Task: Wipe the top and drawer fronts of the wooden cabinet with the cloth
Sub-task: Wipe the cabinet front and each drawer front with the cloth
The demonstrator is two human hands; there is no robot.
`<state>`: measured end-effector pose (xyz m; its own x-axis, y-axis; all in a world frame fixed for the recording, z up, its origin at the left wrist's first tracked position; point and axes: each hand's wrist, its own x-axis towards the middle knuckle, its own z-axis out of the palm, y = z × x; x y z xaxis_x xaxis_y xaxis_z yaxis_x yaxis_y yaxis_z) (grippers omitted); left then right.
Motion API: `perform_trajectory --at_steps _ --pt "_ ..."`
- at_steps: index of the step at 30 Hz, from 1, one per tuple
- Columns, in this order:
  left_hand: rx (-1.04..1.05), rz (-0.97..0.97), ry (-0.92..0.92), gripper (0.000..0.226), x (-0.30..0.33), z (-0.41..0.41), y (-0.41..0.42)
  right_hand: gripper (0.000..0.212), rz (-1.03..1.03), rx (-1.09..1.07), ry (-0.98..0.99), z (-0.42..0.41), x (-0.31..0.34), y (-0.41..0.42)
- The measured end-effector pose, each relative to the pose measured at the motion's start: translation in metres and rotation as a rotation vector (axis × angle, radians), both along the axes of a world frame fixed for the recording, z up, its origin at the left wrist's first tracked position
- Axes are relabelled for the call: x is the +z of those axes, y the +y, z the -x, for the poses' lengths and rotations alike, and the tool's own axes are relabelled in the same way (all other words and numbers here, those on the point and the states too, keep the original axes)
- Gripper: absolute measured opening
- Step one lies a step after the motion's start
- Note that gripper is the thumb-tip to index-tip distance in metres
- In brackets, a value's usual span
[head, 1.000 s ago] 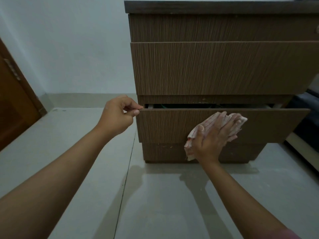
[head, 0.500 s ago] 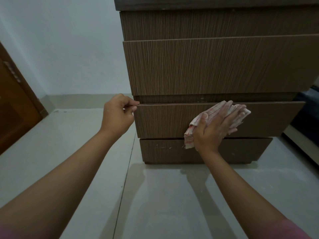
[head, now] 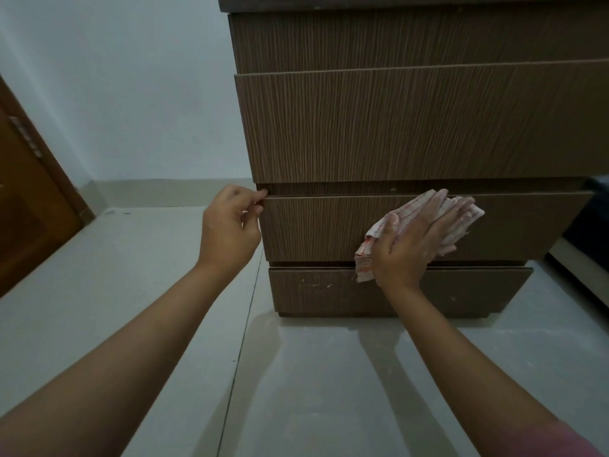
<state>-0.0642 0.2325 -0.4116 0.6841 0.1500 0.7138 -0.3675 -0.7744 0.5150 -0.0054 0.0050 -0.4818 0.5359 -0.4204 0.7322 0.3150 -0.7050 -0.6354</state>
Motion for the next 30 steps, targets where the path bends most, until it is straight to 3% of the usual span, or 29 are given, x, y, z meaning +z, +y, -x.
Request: perform_trajectory --at_steps 8,19,30 --pt "-0.063 -0.190 0.047 0.057 -0.043 0.021 0.004 0.063 -0.005 0.076 -0.014 -0.001 -0.014 0.003" --pt "-0.057 -0.326 0.286 0.031 -0.105 0.024 0.019 0.054 -0.022 0.208 0.009 0.007 -0.033 -0.004" --pt "0.015 -0.101 0.311 0.016 -0.106 0.003 0.004 0.049 -0.056 0.270 0.025 0.036 -0.056 0.010"
